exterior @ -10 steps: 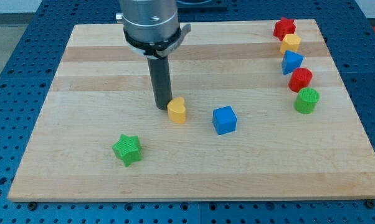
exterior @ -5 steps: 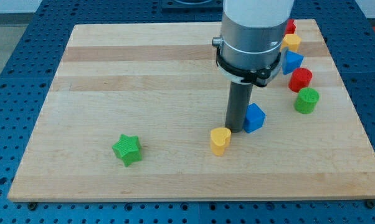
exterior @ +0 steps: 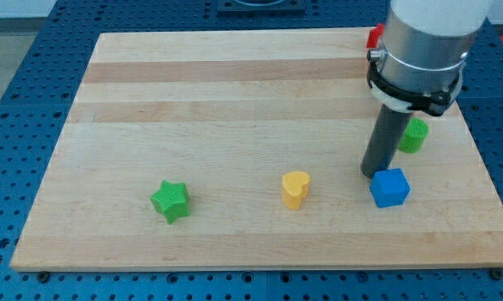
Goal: Slide the cube to the bottom side of the vertical line of blocks
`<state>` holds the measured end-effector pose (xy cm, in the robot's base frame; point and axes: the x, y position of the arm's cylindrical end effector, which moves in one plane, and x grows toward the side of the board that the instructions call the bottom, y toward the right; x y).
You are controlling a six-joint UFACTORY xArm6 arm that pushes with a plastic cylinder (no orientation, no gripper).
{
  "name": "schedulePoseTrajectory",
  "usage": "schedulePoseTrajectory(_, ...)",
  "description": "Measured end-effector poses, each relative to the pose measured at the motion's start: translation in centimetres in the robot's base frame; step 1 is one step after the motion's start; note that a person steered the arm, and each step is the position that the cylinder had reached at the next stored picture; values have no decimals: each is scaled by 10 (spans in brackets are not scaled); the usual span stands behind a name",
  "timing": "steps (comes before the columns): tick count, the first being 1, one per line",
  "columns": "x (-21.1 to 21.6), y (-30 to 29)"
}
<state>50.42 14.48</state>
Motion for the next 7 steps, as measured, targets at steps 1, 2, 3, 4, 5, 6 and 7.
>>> schedulePoseTrajectory(1,3,-39)
schedulePoseTrajectory(2,40,-51)
schedulePoseTrajectory(3,62,-30)
schedulePoseTrajectory(4,42,1)
schedulePoseTrajectory(5,20,21)
schedulePoseTrajectory(6,14,26)
schedulePoseTrajectory(7,15,22)
